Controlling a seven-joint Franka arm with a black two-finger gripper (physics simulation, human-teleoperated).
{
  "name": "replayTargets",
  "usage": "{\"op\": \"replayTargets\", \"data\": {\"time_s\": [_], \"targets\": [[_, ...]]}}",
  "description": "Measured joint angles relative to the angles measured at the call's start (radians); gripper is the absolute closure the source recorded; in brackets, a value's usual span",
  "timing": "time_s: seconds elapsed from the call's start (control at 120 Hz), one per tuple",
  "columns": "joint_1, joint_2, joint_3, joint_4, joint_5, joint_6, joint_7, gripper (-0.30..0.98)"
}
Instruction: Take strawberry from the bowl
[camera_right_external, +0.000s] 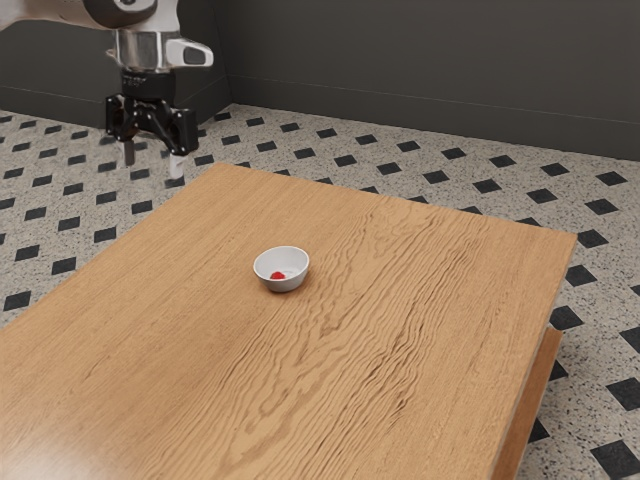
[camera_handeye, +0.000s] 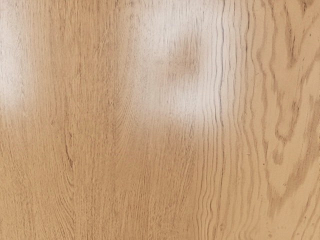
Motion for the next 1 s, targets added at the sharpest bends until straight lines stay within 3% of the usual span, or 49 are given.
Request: {"op": "replayTargets", "data": {"time_s": [0.283,0.45,0.608,0.725,1.0], "targets": [[0.01,-0.007,-0.007,-0.001,-0.003,0.211,-0.005,0.0],[-0.13,0.024,-0.014,0.015,0.025,0.305,0.041,0.0],[-0.044,0.136,-0.01,-0.17,0.026,0.518,0.204,0.06],[-0.047,0.263,-0.01,-0.182,0.027,0.649,0.327,0.13],[-0.049,0.356,-0.01,-0.163,0.069,0.813,0.627,0.31]]}}
